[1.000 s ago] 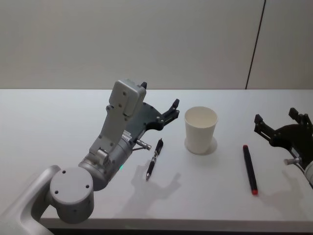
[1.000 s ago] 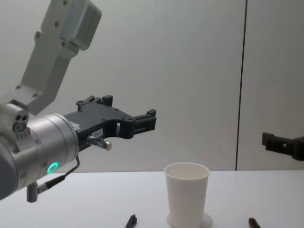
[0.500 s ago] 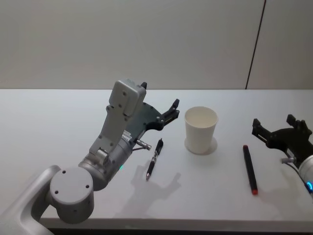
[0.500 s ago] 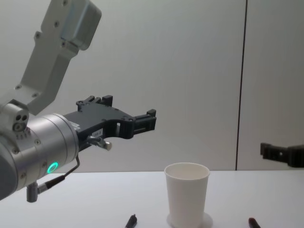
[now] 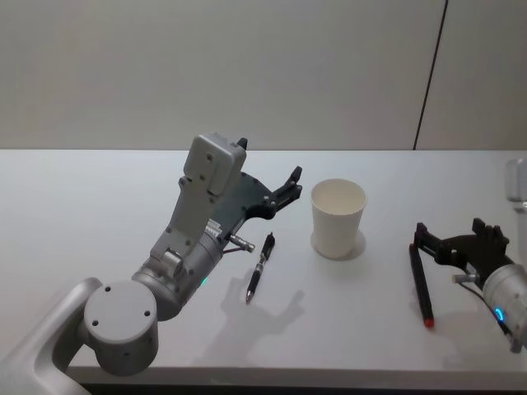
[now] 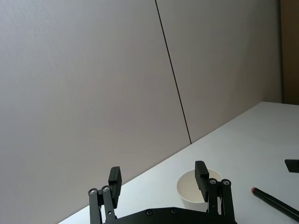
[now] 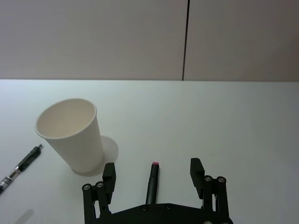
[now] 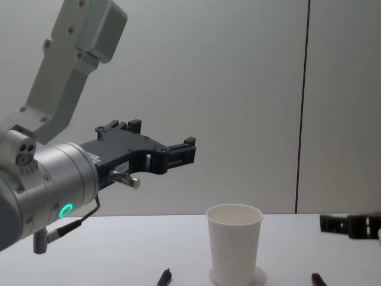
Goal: Place the pen into the pen holder.
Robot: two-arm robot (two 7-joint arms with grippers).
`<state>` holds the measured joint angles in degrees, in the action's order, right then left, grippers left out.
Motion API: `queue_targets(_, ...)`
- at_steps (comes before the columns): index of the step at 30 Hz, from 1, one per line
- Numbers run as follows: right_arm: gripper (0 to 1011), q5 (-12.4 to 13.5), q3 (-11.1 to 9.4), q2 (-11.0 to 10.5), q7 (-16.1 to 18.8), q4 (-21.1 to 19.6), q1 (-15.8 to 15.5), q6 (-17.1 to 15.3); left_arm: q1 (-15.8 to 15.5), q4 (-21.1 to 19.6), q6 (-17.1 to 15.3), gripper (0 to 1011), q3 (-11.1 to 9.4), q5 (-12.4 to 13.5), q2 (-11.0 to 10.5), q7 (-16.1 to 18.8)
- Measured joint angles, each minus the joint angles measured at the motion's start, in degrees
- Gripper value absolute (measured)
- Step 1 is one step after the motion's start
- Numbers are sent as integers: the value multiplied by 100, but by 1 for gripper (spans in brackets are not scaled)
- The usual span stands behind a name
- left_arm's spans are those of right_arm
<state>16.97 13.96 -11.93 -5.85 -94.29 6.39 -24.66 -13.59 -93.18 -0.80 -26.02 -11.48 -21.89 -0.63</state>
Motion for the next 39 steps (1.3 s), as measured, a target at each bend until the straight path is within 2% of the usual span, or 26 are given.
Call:
queue_targets(9, 1001, -173, 81, 218, -192, 375, 218, -422, 0, 0, 0, 1000, 0, 0, 0, 0)
queue_targets(19, 1001, -251, 123, 450, -372, 835, 487, -707, 0, 0, 0, 1000, 0, 0, 0, 0)
queue_targets(39, 1001, -164, 108, 787, -612, 1695, 888, -824, 0, 0, 0, 1000, 0, 0, 0, 0)
